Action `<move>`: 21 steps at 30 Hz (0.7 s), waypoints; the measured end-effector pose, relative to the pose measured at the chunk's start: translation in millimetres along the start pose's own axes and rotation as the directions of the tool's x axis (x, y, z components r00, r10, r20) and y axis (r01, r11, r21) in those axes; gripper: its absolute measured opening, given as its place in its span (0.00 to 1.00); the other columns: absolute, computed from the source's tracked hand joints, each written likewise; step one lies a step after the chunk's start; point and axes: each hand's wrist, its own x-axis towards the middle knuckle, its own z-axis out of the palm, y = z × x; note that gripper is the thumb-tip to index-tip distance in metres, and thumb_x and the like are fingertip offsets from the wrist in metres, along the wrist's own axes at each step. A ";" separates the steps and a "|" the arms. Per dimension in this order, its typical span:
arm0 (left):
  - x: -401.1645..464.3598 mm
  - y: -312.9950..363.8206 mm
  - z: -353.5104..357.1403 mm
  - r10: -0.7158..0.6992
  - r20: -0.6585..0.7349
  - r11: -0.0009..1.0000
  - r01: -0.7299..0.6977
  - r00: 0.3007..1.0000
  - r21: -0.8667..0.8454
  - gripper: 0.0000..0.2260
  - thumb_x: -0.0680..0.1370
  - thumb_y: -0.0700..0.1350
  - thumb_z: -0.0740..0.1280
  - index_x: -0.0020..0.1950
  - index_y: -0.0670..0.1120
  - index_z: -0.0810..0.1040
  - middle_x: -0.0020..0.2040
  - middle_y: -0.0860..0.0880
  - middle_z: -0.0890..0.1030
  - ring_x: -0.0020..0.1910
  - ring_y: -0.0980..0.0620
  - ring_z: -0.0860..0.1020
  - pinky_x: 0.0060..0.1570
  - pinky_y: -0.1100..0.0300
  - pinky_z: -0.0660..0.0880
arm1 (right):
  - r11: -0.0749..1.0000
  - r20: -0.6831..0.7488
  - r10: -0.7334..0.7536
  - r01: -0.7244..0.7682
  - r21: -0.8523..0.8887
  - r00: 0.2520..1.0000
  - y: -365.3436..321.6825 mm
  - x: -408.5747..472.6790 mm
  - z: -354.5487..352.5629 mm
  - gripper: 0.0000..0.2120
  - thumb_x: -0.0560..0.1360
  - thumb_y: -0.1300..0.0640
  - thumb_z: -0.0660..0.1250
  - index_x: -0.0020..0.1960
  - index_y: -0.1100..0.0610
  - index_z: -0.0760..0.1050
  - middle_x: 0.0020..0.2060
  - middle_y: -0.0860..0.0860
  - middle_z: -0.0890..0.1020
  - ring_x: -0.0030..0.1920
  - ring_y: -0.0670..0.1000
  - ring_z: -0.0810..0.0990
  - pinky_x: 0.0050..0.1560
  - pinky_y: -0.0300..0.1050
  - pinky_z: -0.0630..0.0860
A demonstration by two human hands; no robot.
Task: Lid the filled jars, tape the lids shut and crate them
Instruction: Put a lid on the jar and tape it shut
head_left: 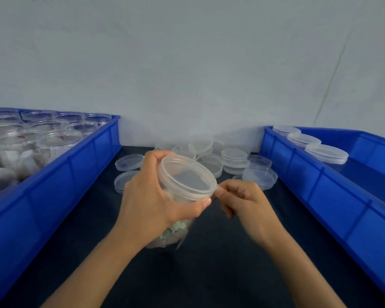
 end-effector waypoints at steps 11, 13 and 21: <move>10.1 -12.9 -18.5 -0.041 0.071 0.917 0.066 0.997 -0.394 0.38 0.55 0.61 0.77 0.64 0.54 0.74 0.56 0.55 0.82 0.55 0.59 0.80 0.52 0.60 0.78 | 0.972 0.257 -0.149 0.093 0.218 0.955 -13.6 -6.2 -5.1 0.19 0.73 0.46 0.62 0.52 0.60 0.78 0.31 0.53 0.81 0.27 0.46 0.69 0.30 0.34 0.67; 9.0 -12.7 -16.7 -0.072 0.029 0.904 0.077 0.997 -0.421 0.40 0.54 0.61 0.77 0.64 0.56 0.73 0.56 0.57 0.82 0.56 0.60 0.80 0.54 0.58 0.79 | 0.967 0.214 -0.111 0.055 0.248 0.971 -14.7 -7.2 -0.8 0.22 0.73 0.43 0.59 0.52 0.61 0.78 0.26 0.52 0.76 0.24 0.44 0.65 0.27 0.33 0.63; -3.1 -6.7 -0.3 -0.096 0.068 0.922 0.115 0.993 -0.371 0.33 0.60 0.67 0.71 0.60 0.57 0.69 0.54 0.65 0.79 0.54 0.64 0.78 0.53 0.61 0.77 | 0.997 -0.003 -0.023 0.022 -0.079 1.000 -12.6 -12.2 13.0 0.30 0.69 0.32 0.53 0.37 0.59 0.74 0.21 0.47 0.70 0.24 0.44 0.66 0.28 0.39 0.67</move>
